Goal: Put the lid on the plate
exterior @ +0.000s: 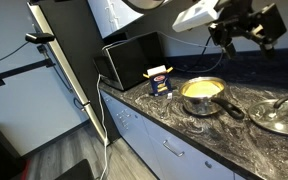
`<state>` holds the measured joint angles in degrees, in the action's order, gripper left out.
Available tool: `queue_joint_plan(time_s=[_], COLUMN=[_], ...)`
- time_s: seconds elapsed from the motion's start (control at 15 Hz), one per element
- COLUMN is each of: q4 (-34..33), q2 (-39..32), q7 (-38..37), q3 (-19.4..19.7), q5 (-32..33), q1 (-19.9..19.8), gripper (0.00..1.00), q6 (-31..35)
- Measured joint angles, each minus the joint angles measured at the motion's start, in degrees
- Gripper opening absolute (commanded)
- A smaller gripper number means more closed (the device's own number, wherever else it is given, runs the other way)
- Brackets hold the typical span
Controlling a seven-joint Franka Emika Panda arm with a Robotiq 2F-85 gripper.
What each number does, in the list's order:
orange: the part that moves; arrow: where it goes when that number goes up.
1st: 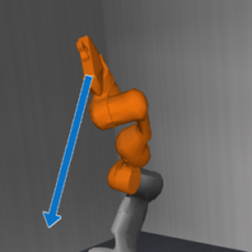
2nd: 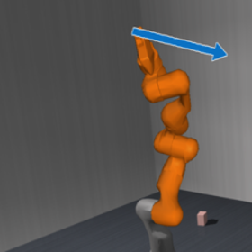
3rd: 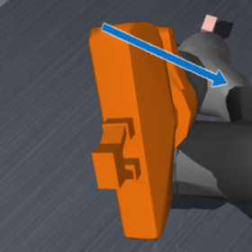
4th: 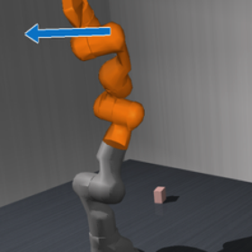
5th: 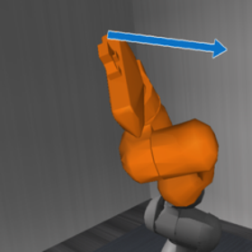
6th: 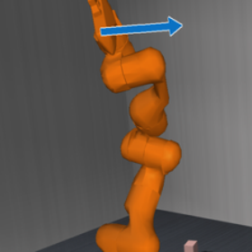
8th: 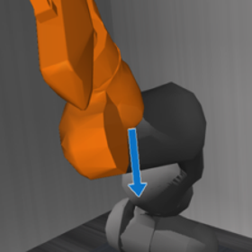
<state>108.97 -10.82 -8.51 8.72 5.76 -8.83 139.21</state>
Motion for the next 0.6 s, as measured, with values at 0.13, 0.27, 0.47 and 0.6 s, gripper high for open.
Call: queue_joint_plan(time_s=[0.13,0.27,0.47,0.6], q4=[-3.93,-7.68,-12.97,-15.95], q2=[-5.0,-9.62,-15.93,-19.4], q7=[-1.11,-2.69,-5.07,-5.85], q3=[0.38,0.75,1.55,1.94], q5=[-0.21,-0.22,-0.5,-0.82], q1=[-0.02,-0.02,-0.02,-0.12], gripper=[1.0,1.0,1.0,1.0], q6=[0.79,2.06,3.29,3.33])
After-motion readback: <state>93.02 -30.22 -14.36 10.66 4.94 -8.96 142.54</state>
